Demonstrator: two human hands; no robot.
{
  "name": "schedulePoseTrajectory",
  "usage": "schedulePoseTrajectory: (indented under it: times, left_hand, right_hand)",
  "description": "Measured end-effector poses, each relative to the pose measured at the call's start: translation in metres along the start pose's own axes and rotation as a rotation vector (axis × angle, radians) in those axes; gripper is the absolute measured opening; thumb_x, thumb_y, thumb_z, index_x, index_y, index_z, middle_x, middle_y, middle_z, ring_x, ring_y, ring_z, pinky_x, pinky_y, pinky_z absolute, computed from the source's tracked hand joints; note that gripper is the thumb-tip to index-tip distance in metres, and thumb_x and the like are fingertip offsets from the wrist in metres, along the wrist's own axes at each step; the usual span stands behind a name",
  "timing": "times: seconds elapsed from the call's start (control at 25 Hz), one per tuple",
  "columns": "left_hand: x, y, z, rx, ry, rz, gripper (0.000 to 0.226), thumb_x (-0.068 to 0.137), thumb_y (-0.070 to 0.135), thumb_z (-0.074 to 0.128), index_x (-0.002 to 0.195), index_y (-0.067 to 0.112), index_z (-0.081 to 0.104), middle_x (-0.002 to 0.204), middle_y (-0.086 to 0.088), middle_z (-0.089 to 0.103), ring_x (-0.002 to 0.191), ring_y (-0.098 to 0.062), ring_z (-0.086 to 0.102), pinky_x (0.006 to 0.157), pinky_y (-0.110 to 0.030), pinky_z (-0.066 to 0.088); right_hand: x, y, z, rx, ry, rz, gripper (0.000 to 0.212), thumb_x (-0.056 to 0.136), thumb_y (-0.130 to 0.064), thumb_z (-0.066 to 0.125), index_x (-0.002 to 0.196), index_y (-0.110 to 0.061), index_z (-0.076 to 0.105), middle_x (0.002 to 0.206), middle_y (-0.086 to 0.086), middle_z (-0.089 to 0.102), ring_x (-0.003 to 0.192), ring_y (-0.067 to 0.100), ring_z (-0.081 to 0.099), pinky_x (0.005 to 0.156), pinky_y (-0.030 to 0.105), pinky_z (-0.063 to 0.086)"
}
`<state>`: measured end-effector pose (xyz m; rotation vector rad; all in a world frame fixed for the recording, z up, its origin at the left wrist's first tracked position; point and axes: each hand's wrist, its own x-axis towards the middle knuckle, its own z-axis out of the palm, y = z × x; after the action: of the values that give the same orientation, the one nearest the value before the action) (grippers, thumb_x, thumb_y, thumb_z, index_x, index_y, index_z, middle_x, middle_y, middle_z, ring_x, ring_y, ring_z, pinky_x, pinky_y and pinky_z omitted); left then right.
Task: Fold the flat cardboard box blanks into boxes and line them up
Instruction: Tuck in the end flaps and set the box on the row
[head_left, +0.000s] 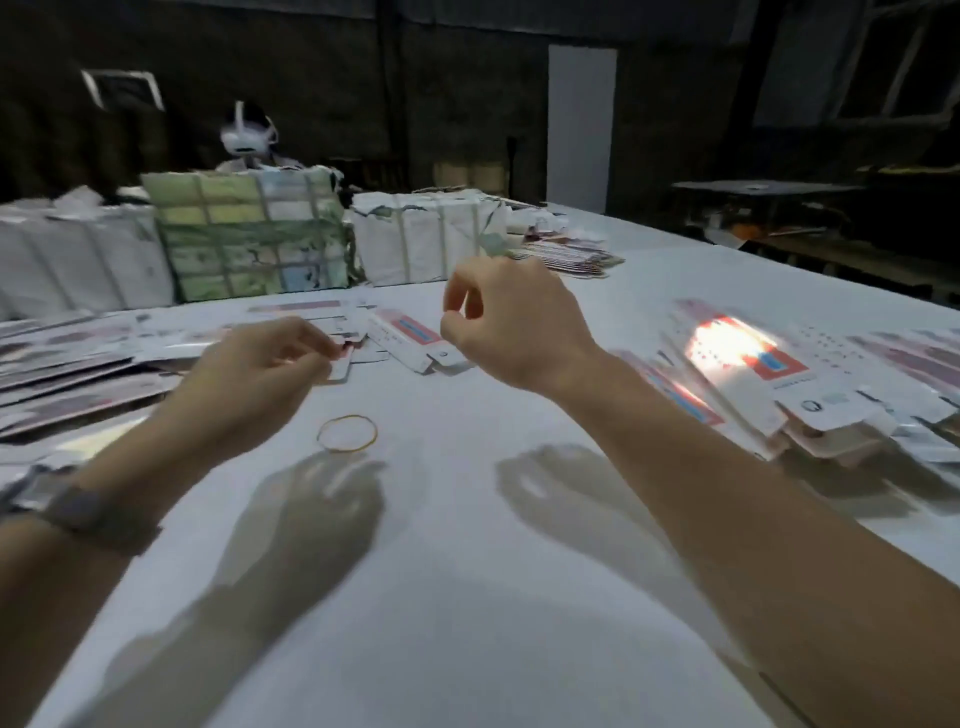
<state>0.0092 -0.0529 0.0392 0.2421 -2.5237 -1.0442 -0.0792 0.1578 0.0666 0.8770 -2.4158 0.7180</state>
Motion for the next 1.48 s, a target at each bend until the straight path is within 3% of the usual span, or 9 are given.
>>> schedulePoseTrajectory:
  times: [0.16,0.24,0.32,0.56,0.68,0.88,1.08,1.24,1.48]
  left_hand:
    - [0.002,-0.036,-0.028,0.796,-0.074,-0.254,0.048,0.093,0.047,0.058,0.138,0.033,0.046,0.144,-0.006,0.049,0.135,-0.038,0.040,0.109,-0.053,0.034]
    - [-0.001,-0.063,-0.051,0.917,-0.079,-0.525,0.060,0.090,0.058,0.055,0.143,0.034,0.040,0.152,-0.010,0.041,0.144,-0.049,0.024,0.113,-0.069,0.019]
    - [-0.004,-0.076,-0.061,0.867,-0.125,-0.657,0.065,0.083,0.072,0.049,0.135,0.034,0.047,0.146,-0.010,0.050,0.139,-0.048,0.035,0.111,-0.068,0.023]
    - [0.001,-0.073,-0.033,1.108,-0.071,-0.417,0.033,0.091,0.022,0.051,0.121,0.028,0.065,0.124,-0.002,0.064,0.116,-0.033,0.060,0.101,-0.047,0.036]
    - [-0.001,-0.056,-0.038,1.113,-0.104,-0.349,0.014,0.092,0.022,0.051,0.101,0.028,0.060,0.112,0.000,0.063,0.112,-0.032,0.058,0.099,-0.045,0.034]
    - [-0.003,0.019,-0.037,0.615,-0.128,-0.066,0.027,0.103,0.032,0.044,0.090,0.015,0.060,0.079,-0.001,0.059,0.070,-0.019,0.057,0.055,-0.028,0.038]
    - [-0.034,0.059,0.003,-0.541,-0.299,0.104,0.023,0.104,0.022,0.049,0.111,0.036,0.066,0.095,0.006,0.076,0.088,-0.011,0.074,0.072,-0.031,0.061]
    - [-0.036,0.062,0.032,-0.813,-0.237,0.146,0.033,0.103,0.007,0.046,0.122,0.026,0.065,0.105,-0.009,0.075,0.090,-0.023,0.073,0.074,-0.040,0.061]
    - [-0.046,0.062,0.047,-1.140,-0.264,0.076,0.036,0.102,0.037,0.040,0.119,0.024,0.068,0.097,-0.007,0.074,0.085,-0.021,0.072,0.069,-0.034,0.060]
  right_hand:
    - [-0.035,-0.051,0.023,0.195,-0.183,-0.223,0.010,0.080,-0.027,0.065,0.074,-0.031,0.058,0.057,-0.013,0.053,0.066,0.006,0.050,0.069,0.033,0.046]
    - [-0.040,-0.056,0.029,0.219,-0.233,-0.263,0.008,0.081,-0.032,0.065,0.075,-0.030,0.060,0.056,-0.014,0.055,0.062,0.006,0.052,0.065,0.033,0.046]
    - [-0.043,-0.053,0.032,0.233,-0.216,-0.245,0.009,0.080,-0.037,0.064,0.075,-0.029,0.062,0.058,-0.012,0.058,0.061,0.010,0.055,0.063,0.034,0.046]
    - [-0.041,-0.045,0.037,0.177,-0.200,-0.236,0.012,0.081,-0.020,0.070,0.075,-0.029,0.064,0.059,-0.010,0.059,0.064,0.015,0.057,0.064,0.040,0.050]
    - [-0.040,-0.042,0.038,0.175,-0.171,-0.236,0.013,0.080,-0.019,0.070,0.075,-0.029,0.063,0.058,-0.011,0.057,0.064,0.018,0.056,0.066,0.042,0.051]
    - [-0.031,-0.043,0.030,0.440,0.129,-0.128,0.003,0.083,-0.025,0.065,0.084,-0.026,0.064,0.068,-0.011,0.060,0.068,0.012,0.057,0.063,0.027,0.047]
    - [-0.026,-0.048,0.022,0.656,0.284,0.041,0.027,0.083,-0.036,0.057,0.110,-0.035,0.052,0.108,-0.010,0.050,0.104,0.010,0.053,0.084,0.027,0.050]
    - [-0.026,-0.049,0.022,0.654,0.311,0.049,0.031,0.084,-0.036,0.059,0.114,-0.037,0.050,0.116,-0.009,0.042,0.115,0.012,0.050,0.091,0.036,0.054]
    - [-0.030,-0.056,0.020,0.895,0.219,0.089,0.045,0.086,-0.046,0.055,0.129,-0.034,0.054,0.122,-0.006,0.057,0.110,0.002,0.057,0.086,0.028,0.057]
